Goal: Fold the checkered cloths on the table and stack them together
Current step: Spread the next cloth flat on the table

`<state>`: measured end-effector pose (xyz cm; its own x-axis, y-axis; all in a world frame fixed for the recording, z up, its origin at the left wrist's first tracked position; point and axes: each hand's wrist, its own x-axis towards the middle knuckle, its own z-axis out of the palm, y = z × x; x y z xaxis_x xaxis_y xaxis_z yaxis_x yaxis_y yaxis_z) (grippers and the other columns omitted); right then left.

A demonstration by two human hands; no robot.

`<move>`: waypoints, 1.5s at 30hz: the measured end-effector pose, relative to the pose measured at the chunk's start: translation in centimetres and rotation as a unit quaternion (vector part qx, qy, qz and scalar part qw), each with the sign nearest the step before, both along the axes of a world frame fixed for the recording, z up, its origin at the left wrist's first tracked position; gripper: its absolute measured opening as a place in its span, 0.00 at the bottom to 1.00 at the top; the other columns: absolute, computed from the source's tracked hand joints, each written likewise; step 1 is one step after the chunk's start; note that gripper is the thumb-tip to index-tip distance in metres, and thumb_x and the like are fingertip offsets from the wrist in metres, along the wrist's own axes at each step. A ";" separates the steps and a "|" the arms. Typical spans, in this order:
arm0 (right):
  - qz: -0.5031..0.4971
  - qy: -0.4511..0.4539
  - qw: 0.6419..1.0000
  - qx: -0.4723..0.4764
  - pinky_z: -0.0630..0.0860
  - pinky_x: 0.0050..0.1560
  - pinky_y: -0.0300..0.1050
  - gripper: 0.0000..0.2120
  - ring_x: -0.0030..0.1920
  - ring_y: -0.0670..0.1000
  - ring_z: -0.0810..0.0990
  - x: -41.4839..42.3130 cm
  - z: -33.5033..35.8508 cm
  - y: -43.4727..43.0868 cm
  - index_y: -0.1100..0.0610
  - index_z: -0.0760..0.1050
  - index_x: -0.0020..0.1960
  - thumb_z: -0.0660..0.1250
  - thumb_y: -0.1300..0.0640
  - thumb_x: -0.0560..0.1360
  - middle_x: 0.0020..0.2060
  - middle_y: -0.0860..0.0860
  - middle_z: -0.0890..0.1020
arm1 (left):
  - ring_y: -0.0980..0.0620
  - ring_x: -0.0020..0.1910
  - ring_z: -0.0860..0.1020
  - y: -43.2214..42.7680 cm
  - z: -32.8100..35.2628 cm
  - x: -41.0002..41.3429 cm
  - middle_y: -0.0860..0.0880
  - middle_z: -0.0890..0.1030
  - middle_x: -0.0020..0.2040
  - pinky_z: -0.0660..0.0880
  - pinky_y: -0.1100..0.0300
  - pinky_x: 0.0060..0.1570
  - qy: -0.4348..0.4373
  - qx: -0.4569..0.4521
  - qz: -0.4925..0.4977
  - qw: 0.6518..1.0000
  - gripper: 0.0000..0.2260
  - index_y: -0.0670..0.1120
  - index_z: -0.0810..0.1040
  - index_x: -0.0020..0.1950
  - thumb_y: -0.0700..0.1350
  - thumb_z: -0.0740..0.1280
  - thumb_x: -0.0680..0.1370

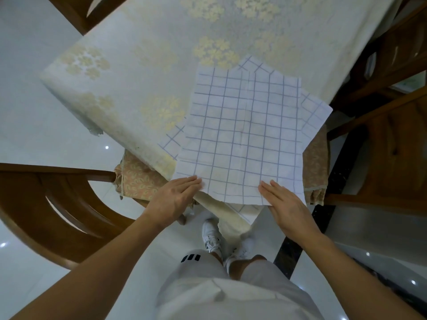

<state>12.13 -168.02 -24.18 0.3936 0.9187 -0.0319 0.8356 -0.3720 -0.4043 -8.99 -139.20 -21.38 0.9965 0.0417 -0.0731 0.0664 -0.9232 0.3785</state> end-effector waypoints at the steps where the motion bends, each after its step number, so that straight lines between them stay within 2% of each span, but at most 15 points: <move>1: -0.003 0.013 1.000 0.012 0.72 0.68 0.60 0.31 0.73 0.56 0.68 -0.1 0.3 -0.2 0.58 0.69 0.73 0.71 0.71 0.73 0.72 0.52 0.72 | 0.47 0.64 0.78 0.0 0.4 0.0 0.43 0.81 0.63 0.73 0.55 0.65 -0.002 0.000 -0.003 1.000 0.47 0.39 0.79 0.63 0.50 0.87 0.47; 7: -0.004 0.021 0.999 0.041 0.77 0.59 0.52 0.31 0.69 0.51 0.72 -1.4 2.2 -1.6 0.56 0.75 0.69 0.76 0.70 0.69 0.67 0.50 0.78 | 0.46 0.56 0.83 -1.6 2.9 -2.1 0.42 0.83 0.57 0.82 0.49 0.52 -0.039 0.008 0.001 0.999 0.30 0.38 0.81 0.56 0.50 0.85 0.60; 10: 0.018 0.014 0.999 0.043 0.83 0.51 0.55 0.33 0.67 0.54 0.76 -2.0 2.7 -2.6 0.57 0.72 0.71 0.76 0.70 0.69 0.67 0.52 0.78 | 0.46 0.41 0.85 -4.0 4.0 -3.4 0.42 0.85 0.48 0.81 0.57 0.41 -0.087 0.024 0.031 0.995 0.18 0.37 0.82 0.54 0.41 0.80 0.68; 12: 0.035 0.002 0.998 0.047 0.83 0.50 0.55 0.33 0.66 0.55 0.77 -1.9 3.4 -3.1 0.57 0.72 0.71 0.75 0.70 0.69 0.66 0.53 0.78 | 0.47 0.37 0.83 -5.2 4.9 -3.7 0.43 0.85 0.45 0.80 0.59 0.37 -0.103 0.038 0.049 0.993 0.11 0.37 0.82 0.55 0.40 0.72 0.75; 14: 0.046 -0.015 0.997 0.053 0.83 0.51 0.55 0.30 0.67 0.54 0.76 -1.0 4.1 -3.2 0.57 0.71 0.72 0.72 0.69 0.72 0.67 0.53 0.77 | 0.46 0.38 0.84 -5.6 5.7 -3.2 0.42 0.85 0.46 0.80 0.58 0.38 -0.121 0.064 0.059 0.989 0.11 0.37 0.82 0.53 0.42 0.66 0.77; 19: 0.029 -0.053 0.997 0.041 0.81 0.55 0.60 0.36 0.71 0.57 0.73 4.2 5.3 -1.1 0.55 0.65 0.76 0.72 0.72 0.71 0.71 0.54 0.74 | 0.44 0.56 0.83 -2.6 6.7 1.8 0.41 0.84 0.56 0.80 0.51 0.55 -0.141 0.093 0.070 0.983 0.13 0.37 0.82 0.55 0.40 0.75 0.73; 21: 0.032 -0.089 0.994 0.048 0.82 0.52 0.59 0.32 0.69 0.59 0.74 6.5 6.2 0.7 0.56 0.68 0.75 0.73 0.68 0.73 0.70 0.55 0.75 | 0.44 0.55 0.83 -0.8 6.9 4.8 0.42 0.84 0.56 0.81 0.50 0.53 -0.166 0.111 0.073 0.977 0.08 0.37 0.82 0.54 0.38 0.69 0.77; 23: 0.033 -0.131 0.990 0.049 0.83 0.50 0.54 0.29 0.67 0.59 0.77 8.7 7.1 2.6 0.56 0.73 0.72 0.74 0.64 0.73 0.68 0.55 0.77 | 0.43 0.53 0.84 1.0 6.5 7.7 0.42 0.84 0.56 0.82 0.49 0.50 -0.167 0.110 0.076 0.977 0.08 0.37 0.83 0.54 0.37 0.66 0.78; 26: 0.020 -0.159 0.986 0.044 0.81 0.47 0.49 0.25 0.64 0.57 0.79 11.9 7.6 5.6 0.54 0.77 0.68 0.76 0.60 0.72 0.66 0.53 0.79 | 0.41 0.50 0.84 4.1 5.7 11.5 0.41 0.85 0.54 0.82 0.48 0.46 -0.154 0.110 0.082 0.979 0.08 0.38 0.82 0.54 0.37 0.67 0.77; 30: 0.006 -0.175 0.984 0.021 0.81 0.48 0.51 0.22 0.62 0.58 0.81 16.2 7.4 9.6 0.54 0.80 0.64 0.77 0.59 0.71 0.62 0.53 0.82 | 0.39 0.41 0.82 8.3 4.7 16.3 0.41 0.85 0.44 0.80 0.51 0.36 -0.133 0.108 0.086 0.981 0.08 0.37 0.82 0.53 0.34 0.71 0.74; 33: 0.001 -0.175 0.984 0.023 0.81 0.51 0.55 0.14 0.60 0.60 0.82 19.3 6.1 12.3 0.55 0.82 0.62 0.65 0.54 0.79 0.59 0.53 0.83 | 0.40 0.38 0.79 10.9 3.5 19.2 0.42 0.82 0.39 0.77 0.50 0.33 -0.116 0.097 0.079 0.985 0.05 0.38 0.80 0.48 0.38 0.64 0.78; 36: 0.004 -0.166 0.986 -0.006 0.79 0.57 0.58 0.22 0.61 0.60 0.81 21.9 4.2 14.4 0.54 0.81 0.62 0.53 0.48 0.81 0.60 0.54 0.83 | 0.41 0.36 0.77 13.2 1.8 21.8 0.43 0.80 0.36 0.74 0.51 0.31 -0.098 0.091 0.076 0.988 0.07 0.39 0.78 0.45 0.39 0.61 0.78; 40: -0.006 -0.170 0.985 -0.037 0.75 0.62 0.60 0.27 0.63 0.60 0.80 24.5 2.3 16.4 0.54 0.81 0.63 0.46 0.46 0.83 0.62 0.54 0.82 | 0.40 0.40 0.81 15.3 0.4 24.4 0.42 0.84 0.43 0.80 0.51 0.36 -0.093 0.086 0.070 0.990 0.07 0.38 0.81 0.51 0.39 0.64 0.78; 43: -0.016 -0.161 0.985 -0.052 0.75 0.63 0.60 0.23 0.64 0.60 0.79 25.9 0.9 17.3 0.53 0.80 0.63 0.50 0.47 0.82 0.64 0.54 0.80 | 0.41 0.45 0.83 16.3 -0.3 25.9 0.41 0.85 0.47 0.82 0.51 0.41 -0.103 0.069 0.056 0.991 0.13 0.38 0.82 0.55 0.42 0.60 0.80; 45: -0.023 -0.156 0.986 -0.057 0.72 0.65 0.60 0.22 0.67 0.59 0.77 26.6 0.4 17.7 0.52 0.79 0.65 0.52 0.48 0.81 0.66 0.53 0.79 | 0.41 0.50 0.83 16.9 -1.2 26.7 0.42 0.85 0.51 0.82 0.51 0.47 -0.105 0.068 0.061 0.990 0.11 0.38 0.82 0.58 0.40 0.64 0.79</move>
